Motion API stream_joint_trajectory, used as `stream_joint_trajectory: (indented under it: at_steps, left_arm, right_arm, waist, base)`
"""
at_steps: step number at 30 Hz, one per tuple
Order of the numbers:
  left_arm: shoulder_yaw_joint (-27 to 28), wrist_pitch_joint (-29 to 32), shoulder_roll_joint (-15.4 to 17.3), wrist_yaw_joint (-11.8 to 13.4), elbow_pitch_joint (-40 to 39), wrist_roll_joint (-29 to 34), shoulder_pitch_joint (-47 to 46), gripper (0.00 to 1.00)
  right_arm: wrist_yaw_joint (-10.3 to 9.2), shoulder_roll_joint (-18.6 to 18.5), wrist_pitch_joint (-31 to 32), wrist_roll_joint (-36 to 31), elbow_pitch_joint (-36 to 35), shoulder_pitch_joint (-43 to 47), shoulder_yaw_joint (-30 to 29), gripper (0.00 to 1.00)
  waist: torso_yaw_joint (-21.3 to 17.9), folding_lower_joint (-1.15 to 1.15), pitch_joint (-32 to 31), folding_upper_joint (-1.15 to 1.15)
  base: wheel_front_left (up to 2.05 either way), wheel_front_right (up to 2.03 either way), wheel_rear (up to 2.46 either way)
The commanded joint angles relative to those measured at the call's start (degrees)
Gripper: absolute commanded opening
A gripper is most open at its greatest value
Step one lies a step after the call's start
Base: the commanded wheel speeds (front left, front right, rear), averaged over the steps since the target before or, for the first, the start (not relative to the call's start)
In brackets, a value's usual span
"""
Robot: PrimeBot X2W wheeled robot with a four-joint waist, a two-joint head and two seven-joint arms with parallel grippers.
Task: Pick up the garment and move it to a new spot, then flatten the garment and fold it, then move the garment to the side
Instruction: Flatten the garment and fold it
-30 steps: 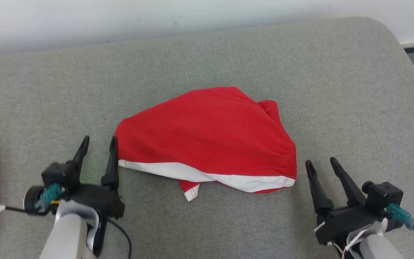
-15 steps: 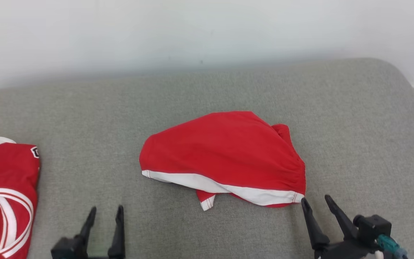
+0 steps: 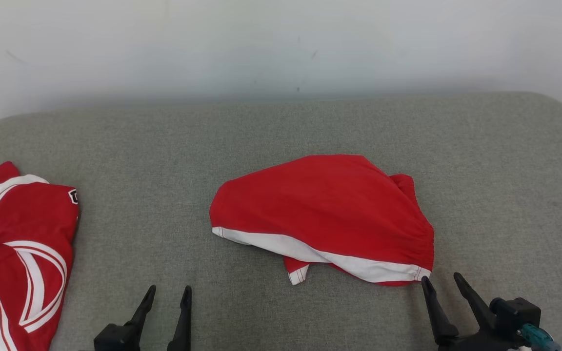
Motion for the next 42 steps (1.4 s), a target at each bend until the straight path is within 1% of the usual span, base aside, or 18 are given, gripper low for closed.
stream_joint_trajectory:
  at_steps: [1,4,10,11,12,13,14,16,17,20,29,35,42]
  left_arm:
    - [-0.25,-0.1,0.04,-0.22,0.35,0.32,-0.96,1.0]
    - [-1.2,-0.1,0.05,-0.53,0.35,0.33,-2.69,1.0]
    - [-2.93,-0.1,0.05,-0.6,0.36,0.17,-6.17,1.0]
    - [-3.09,-0.1,0.04,-0.6,0.34,0.06,-6.68,1.0]
    - [-3.21,-0.1,0.05,-0.62,0.33,-0.02,-7.03,1.0]
    - [-3.39,-0.1,0.05,-0.65,0.4,-0.05,-7.38,1.0]
    - [-3.49,-0.1,0.05,-0.7,0.48,-0.06,-7.82,1.0]
    - [-3.47,-0.1,0.05,-0.84,0.69,-0.1,-8.47,1.0]
    - [-3.41,-0.1,0.04,-0.9,0.76,-0.2,-8.77,1.0]
    - [-3.41,-0.1,0.04,-1.42,0.88,-0.45,-9.4,1.0]
    - [-3.89,-0.1,0.06,-5.82,4.25,-2.08,-12.58,1.0]
    - [-4.04,-0.1,0.06,-7.24,7.02,-3.2,-14.2,1.0]
    - [-4.45,-0.09,0.05,-7.8,9.9,-4.42,-16.18,1.0]
  right_arm:
    - [-0.06,0.03,-0.04,-0.62,0.15,-0.72,-0.18,1.0]
    - [-0.06,0.32,-0.04,-0.6,0.36,-2.13,-0.25,1.0]
    - [-0.06,-0.33,-0.04,0.15,1.73,-5.36,1.42,1.0]
    - [-0.06,-0.41,-0.04,0.35,2.04,-5.78,1.78,0.96]
    - [-0.06,-0.47,-0.04,0.5,2.33,-6.21,2.11,0.74]
    - [-0.06,-0.53,-0.04,0.84,2.83,-6.54,2.53,0.46]
    - [-0.06,-0.6,-0.04,1.04,3.04,-6.84,2.86,0.38]
    - [-0.06,-0.88,-0.04,1.53,3.17,-6.98,3.4,0.06]
    - [-0.06,-1.13,-0.04,1.75,3.12,-6.96,3.56,0.0]
    - [-0.06,-1.82,-0.04,2.38,2.83,-6.26,3.76,0.0]
    - [-0.06,-3.88,-0.04,3.69,1.36,-5.85,4.43,0.0]
    - [-0.06,-3.88,-0.04,3.99,1.04,-6.83,5.29,0.0]
    - [-0.06,-3.65,-0.04,4.15,0.3,-7.97,6.07,0.0]
  waist:
    - [0.07,0.0,1.71,0.0]
    - [0.16,0.0,3.76,0.0]
    - [0.97,0.0,7.66,0.0]
    - [1.13,0.0,8.16,0.0]
    - [1.25,0.0,8.55,0.0]
    - [1.34,0.0,8.91,0.0]
    - [1.39,0.0,9.21,0.0]
    - [1.39,0.0,9.58,0.0]
    - [1.31,0.0,9.72,0.0]
    - [0.77,0.0,9.98,0.0]
    - [-1.85,0.0,10.96,0.0]
    - [-3.24,0.0,11.71,0.0]
    - [-4.31,0.0,12.46,0.0]
  base:
    - [0.0,0.0,0.0]
    - [0.0,0.0,0.0]
    - [0.0,0.0,0.0]
    - [0.0,0.0,0.0]
    - [0.0,0.0,0.0]
    - [0.0,0.0,0.0]
    - [0.0,0.0,0.0]
    - [0.0,0.0,0.0]
    - [0.0,0.0,0.0]
    - [0.0,0.0,0.0]
    - [0.0,0.0,0.0]
    - [0.0,0.0,0.0]
    - [0.0,0.0,0.0]
